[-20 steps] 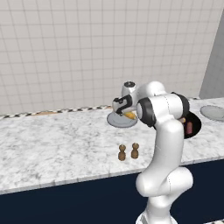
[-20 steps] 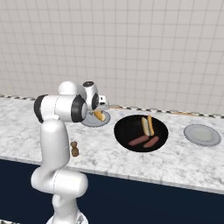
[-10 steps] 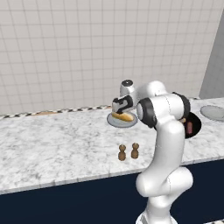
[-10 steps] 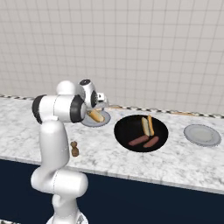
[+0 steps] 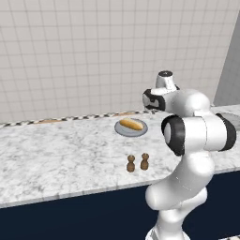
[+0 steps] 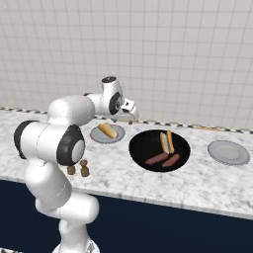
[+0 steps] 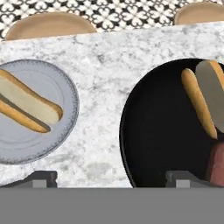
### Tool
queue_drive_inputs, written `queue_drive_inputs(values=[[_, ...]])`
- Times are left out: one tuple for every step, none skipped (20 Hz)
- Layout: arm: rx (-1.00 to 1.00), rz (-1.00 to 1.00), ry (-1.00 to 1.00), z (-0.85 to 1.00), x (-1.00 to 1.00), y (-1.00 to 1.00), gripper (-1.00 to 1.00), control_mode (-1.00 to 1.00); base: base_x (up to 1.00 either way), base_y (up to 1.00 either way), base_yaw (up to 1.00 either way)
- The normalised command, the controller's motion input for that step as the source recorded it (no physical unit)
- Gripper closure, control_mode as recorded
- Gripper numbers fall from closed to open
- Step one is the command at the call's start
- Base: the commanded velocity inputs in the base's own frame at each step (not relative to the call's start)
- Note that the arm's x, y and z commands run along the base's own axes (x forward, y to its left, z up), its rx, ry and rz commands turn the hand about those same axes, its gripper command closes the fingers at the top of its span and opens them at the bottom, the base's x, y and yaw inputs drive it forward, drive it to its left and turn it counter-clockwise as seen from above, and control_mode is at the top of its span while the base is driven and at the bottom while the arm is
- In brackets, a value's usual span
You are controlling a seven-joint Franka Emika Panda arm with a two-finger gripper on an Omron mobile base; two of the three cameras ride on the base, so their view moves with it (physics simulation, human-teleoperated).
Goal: Place one bun and one sausage from the bowl on each plate.
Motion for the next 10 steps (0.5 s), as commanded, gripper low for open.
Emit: queue_drive_inputs(values=[[0.11,-0.50,0.21,0.65,-0.74,-1.00,-1.00,-1.00,0.00,0.00,0.00],[0.05,-0.49,0.17,0.40,-0.76,-1.00,-1.00,-1.00,0.00,0.00,0.00],[0.00,-0.53,0.22,0.19,-0.65,-1.00,-1.00,-1.00,0.00,0.00,0.00],[0.00,-0.53,0.23,0.00,-0.61,-1.00,-1.00,-1.00,0.00,0.00,0.00],[0.00,-0.52,0.17,-0.01,-0.64,-1.00,-1.00,-1.00,0.00,0.00,0.00],[0.00,-0.44,0.01,-0.68,-0.73,-1.00,-1.00,-1.00,0.00,0.00,0.00],[0.00,-0.39,0.00,-1.00,-0.84,-1.00,-1.00,-1.00,0.00,0.00,0.00],[0.00,-0.39,0.00,-1.00,-0.81,-1.00,-1.00,-1.00,0.00,0.00,0.00],[0.00,-0.40,0.00,-1.00,-0.76,-1.00,-1.00,-1.00,0.00,0.00,0.00],[0.00,-0.40,0.00,-1.00,-0.62,-1.00,-1.00,-1.00,0.00,0.00,0.00]])
